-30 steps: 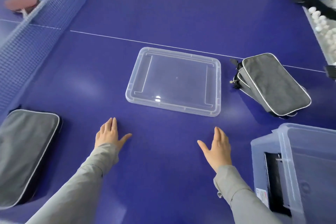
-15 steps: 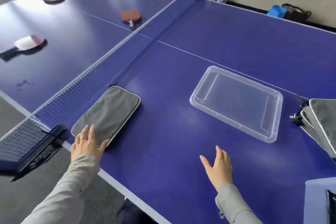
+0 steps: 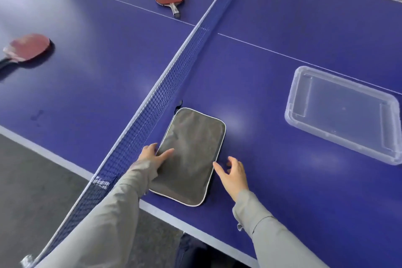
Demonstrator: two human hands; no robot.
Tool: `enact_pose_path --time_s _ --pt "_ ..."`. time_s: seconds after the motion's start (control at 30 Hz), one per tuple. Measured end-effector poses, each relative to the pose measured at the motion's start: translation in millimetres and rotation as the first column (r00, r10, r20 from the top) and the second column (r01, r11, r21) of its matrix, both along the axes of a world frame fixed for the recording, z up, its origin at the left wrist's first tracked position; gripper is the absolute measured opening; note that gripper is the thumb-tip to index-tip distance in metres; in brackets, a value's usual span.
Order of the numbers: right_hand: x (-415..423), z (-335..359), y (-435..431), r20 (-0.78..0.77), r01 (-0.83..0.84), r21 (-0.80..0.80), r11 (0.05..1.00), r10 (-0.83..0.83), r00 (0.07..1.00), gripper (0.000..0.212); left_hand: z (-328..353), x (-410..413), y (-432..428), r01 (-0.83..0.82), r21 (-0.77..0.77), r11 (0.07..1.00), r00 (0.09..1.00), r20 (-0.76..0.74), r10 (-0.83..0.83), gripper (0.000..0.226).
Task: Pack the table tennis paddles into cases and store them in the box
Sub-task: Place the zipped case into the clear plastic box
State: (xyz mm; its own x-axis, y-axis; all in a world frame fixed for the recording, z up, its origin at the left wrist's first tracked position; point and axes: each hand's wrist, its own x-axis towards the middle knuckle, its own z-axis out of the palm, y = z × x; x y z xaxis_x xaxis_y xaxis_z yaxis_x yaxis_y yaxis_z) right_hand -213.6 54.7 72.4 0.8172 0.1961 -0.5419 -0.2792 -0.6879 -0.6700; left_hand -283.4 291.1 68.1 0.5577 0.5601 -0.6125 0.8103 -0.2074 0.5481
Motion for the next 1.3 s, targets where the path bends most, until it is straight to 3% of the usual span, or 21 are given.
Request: enact_pose_path --time_s 0.17,0.27,0.37,0.57,0.7,0.8,0.87,0.93,1.0,1.13,1.23,1.3 --pt "2 -4 32 -0.05 -0.013 0.002 1.0 0.013 0.999 0.051 -14 16 3 -0.083 -0.146 0.986 0.995 0.041 0.09 0.075" --pt "2 -2 39 -0.071 0.018 0.034 0.999 -0.015 0.997 0.046 -11 17 2 -0.129 -0.222 0.967 0.989 0.045 0.142 0.062" --pt "2 3 34 -0.097 0.032 0.074 0.997 -0.025 0.995 0.047 -1 18 -2 -0.199 -0.337 0.92 0.97 0.062 0.233 0.051" --pt "11 27 9 -0.088 0.021 0.146 0.989 -0.008 0.996 0.052 28 21 -13 -0.194 -0.57 0.798 0.957 0.07 0.283 0.057" --pt "18 57 -14 -0.034 0.134 0.249 0.959 -0.13 0.991 0.057 47 35 -36 -0.232 -0.619 0.75 0.907 0.14 0.397 0.05" --pt "7 78 -39 -0.048 0.4 0.364 0.841 -0.412 0.91 0.061 58 47 -72 -0.289 -0.713 0.639 0.826 0.151 0.542 0.039" --pt "-8 85 -55 -0.198 0.579 0.475 0.663 -0.56 0.804 0.065 67 54 -100 -0.302 -0.788 0.536 0.787 0.111 0.607 0.042" --pt "-20 90 -68 -0.37 0.674 0.568 0.473 -0.585 0.722 0.064 77 59 -132 -0.272 -0.87 0.411 0.765 0.064 0.641 0.051" --pt "-27 96 -81 -0.423 0.7 0.613 0.368 -0.595 0.683 0.058 86 56 -166 -0.232 -0.909 0.346 0.774 0.043 0.632 0.053" --pt "-38 104 -131 -0.363 0.732 0.629 0.263 -0.733 0.575 0.047 94 35 -230 -0.146 -0.932 0.33 0.811 0.078 0.58 0.056" --pt "-56 110 -188 -0.35 0.72 0.653 0.235 -0.749 0.562 0.049 97 16 -276 -0.09 -0.924 0.371 0.836 0.132 0.532 0.056" --pt "-70 114 -231 -0.339 0.711 0.663 0.232 -0.755 0.562 0.054 99 2 -303 -0.063 -0.919 0.39 0.86 0.148 0.488 0.041"
